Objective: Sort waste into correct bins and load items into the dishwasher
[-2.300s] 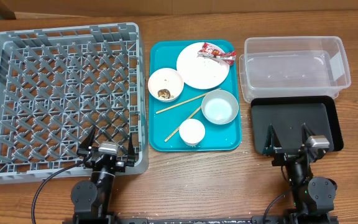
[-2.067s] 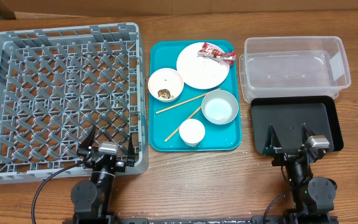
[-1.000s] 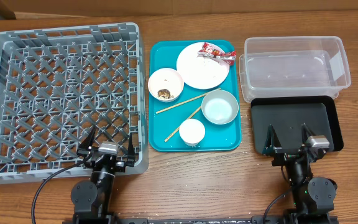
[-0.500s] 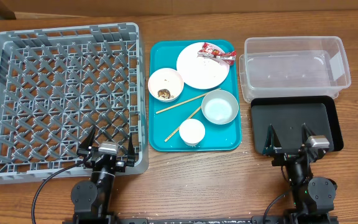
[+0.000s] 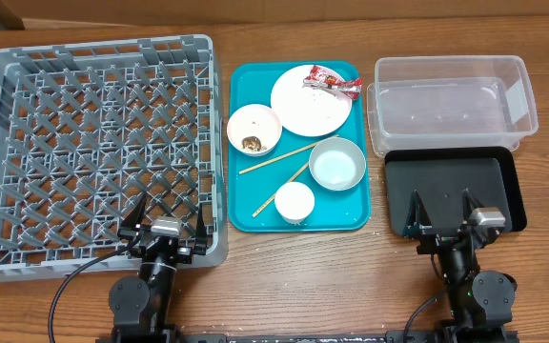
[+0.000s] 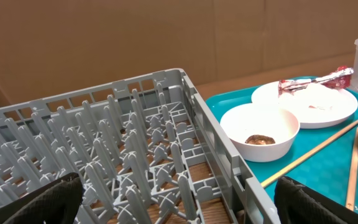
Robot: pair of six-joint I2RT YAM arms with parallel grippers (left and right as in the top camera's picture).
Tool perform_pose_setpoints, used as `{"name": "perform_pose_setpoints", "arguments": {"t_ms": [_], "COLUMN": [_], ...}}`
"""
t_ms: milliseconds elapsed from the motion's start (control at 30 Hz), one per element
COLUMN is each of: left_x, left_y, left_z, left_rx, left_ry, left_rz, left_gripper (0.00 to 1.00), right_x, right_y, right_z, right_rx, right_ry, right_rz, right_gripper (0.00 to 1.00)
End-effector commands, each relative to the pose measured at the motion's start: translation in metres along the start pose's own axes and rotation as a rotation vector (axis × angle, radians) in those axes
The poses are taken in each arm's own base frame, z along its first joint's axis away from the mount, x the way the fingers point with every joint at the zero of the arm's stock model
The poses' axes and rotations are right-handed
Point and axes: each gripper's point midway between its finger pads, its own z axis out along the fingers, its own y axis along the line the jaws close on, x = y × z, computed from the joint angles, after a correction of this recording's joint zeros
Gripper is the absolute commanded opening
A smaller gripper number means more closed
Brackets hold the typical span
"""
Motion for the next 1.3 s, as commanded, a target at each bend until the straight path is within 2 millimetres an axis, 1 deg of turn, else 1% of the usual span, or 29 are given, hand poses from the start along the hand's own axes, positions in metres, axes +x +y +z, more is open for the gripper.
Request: {"name": "perform_pose_setpoints", "arguments": {"t_ms": [0, 100, 167, 267, 400, 533, 700, 733, 767, 933, 1000, 1033, 1133, 1267], "left_x": [0.000, -0.001, -0.001, -0.001, -0.004, -0.015, -0.037, -0.047, -0.052, -0.082, -0.094, -0.104, -0.121, -0.141], "left_y": [-0.001, 0.001, 0.001, 0.001, 0.001, 0.003, 0.006, 0.007, 0.008, 0.013, 0.014, 0.013, 0.011, 0.009], "left_z": [0.000, 0.000, 0.000, 0.000, 0.000, -0.002, -0.006, -0.008, -0.009, -0.007, -0.004, 0.001, 0.012, 0.028], "left_rx": [0.003, -0.006, -0.005, -0.005, -0.007, -0.011, -0.018, -0.019, -0.020, -0.014, -0.005, 0.018, 0.056, 0.109], "left_ry": [-0.006, -0.009, -0.009, -0.009, -0.022, -0.049, -0.088, -0.099, -0.103, -0.102, -0.092, -0.077, -0.044, 0.015], "left_rz": [0.017, 0.034, 0.047, 0.029, -0.023, -0.020, -0.015, -0.014, -0.013, -0.013, -0.014, -0.015, -0.021, -0.032], "left_gripper": [1.00, 1.00, 1.00, 1.00, 1.00, 1.00, 1.00, 1.00, 1.00, 1.00, 1.00, 1.00, 1.00, 1.00], "right_x": [0.001, 0.001, 0.002, -0.002, -0.018, -0.041, -0.069, -0.078, -0.084, -0.105, -0.112, -0.120, -0.134, -0.144], "right_y": [0.000, 0.005, 0.011, 0.022, 0.031, 0.041, 0.049, 0.051, 0.052, 0.057, 0.059, 0.061, 0.063, 0.071], "right_z": [0.000, 0.000, 0.000, -0.001, -0.004, -0.011, -0.021, -0.025, -0.027, -0.034, -0.035, -0.035, -0.033, -0.027], "right_rx": [-0.002, -0.030, -0.062, -0.125, -0.172, -0.208, -0.223, -0.226, -0.226, -0.226, -0.225, -0.225, -0.225, -0.253], "right_ry": [-0.007, -0.005, 0.000, -0.013, -0.060, -0.104, -0.126, -0.139, -0.147, -0.145, -0.137, -0.136, -0.133, -0.097], "right_rz": [-0.001, 0.000, -0.001, -0.004, -0.010, -0.030, -0.034, -0.041, -0.061, -0.088, -0.087, -0.087, -0.087, -0.085], "right_gripper": [1.00, 1.00, 1.00, 1.00, 1.00, 1.00, 1.00, 1.00, 1.00, 1.00, 1.00, 1.00, 1.00, 1.00]}}
